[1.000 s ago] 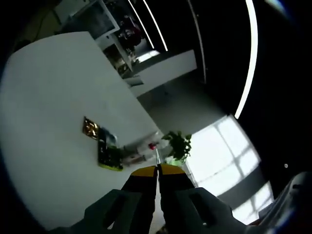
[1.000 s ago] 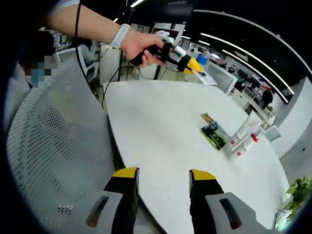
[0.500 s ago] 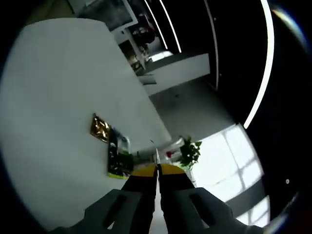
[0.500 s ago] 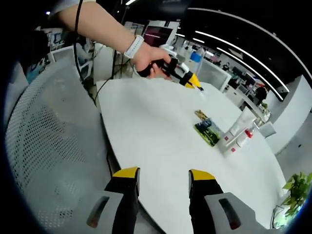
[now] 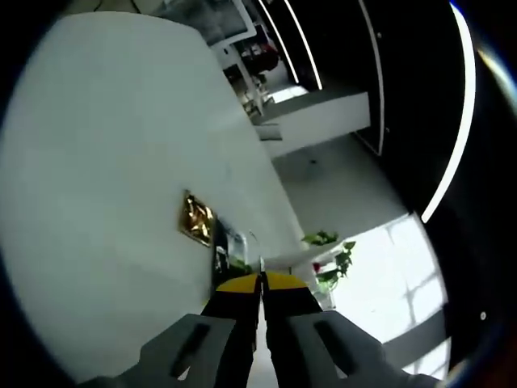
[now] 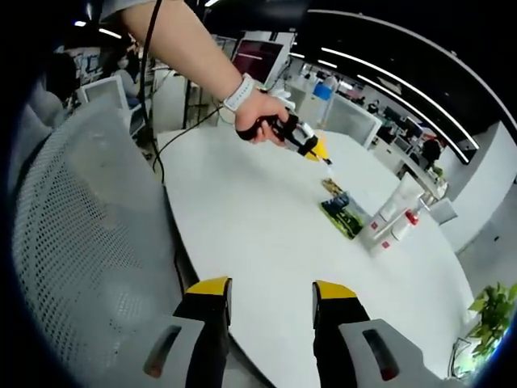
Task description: Arrange the skincare products in the storage area until every visible bottle or jar stands upright without overlapping.
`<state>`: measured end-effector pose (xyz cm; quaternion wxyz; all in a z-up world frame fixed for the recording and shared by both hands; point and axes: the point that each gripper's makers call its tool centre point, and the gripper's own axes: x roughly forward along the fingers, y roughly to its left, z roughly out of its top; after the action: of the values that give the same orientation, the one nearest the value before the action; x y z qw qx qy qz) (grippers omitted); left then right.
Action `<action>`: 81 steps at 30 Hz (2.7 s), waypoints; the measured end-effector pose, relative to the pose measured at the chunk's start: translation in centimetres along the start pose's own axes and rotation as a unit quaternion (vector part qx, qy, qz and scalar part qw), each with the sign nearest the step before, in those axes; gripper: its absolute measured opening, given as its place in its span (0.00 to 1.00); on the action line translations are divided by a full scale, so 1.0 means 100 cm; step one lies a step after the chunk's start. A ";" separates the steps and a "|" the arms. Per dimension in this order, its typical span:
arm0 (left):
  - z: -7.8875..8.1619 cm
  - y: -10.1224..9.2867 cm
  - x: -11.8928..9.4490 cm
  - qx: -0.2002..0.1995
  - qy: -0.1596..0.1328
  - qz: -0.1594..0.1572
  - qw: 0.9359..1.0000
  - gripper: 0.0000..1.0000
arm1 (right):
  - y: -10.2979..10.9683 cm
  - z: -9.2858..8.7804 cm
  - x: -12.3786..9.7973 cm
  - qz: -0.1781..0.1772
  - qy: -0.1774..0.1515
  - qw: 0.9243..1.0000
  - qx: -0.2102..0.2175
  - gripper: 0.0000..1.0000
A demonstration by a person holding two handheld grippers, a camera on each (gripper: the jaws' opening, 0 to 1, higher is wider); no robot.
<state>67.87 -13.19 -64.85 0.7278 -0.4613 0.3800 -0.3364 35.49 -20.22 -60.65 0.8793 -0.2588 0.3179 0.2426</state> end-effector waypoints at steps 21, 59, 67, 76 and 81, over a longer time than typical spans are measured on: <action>-0.006 0.053 0.023 0.035 0.035 0.064 0.997 0.00 | 0.002 -0.003 0.002 0.009 0.008 1.000 0.004 0.35; -0.023 0.055 0.015 0.242 0.134 0.181 0.944 0.05 | 0.005 -0.006 0.002 0.015 0.020 1.000 -0.010 0.30; -0.024 0.050 0.019 0.348 0.167 0.188 0.903 0.10 | 0.006 -0.008 0.002 0.018 0.024 0.999 -0.016 0.29; -0.018 0.054 0.019 0.399 0.193 0.206 0.872 0.15 | 0.004 -0.009 0.002 0.015 0.029 0.999 -0.018 0.28; -0.014 0.051 0.019 0.455 0.199 0.204 0.843 0.19 | 0.004 -0.008 0.002 0.014 0.026 0.999 -0.020 0.28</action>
<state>68.28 -13.62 -70.47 0.8168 0.0871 0.4068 -0.3999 34.99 -20.33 -61.41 0.8620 -0.2775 0.3391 0.2547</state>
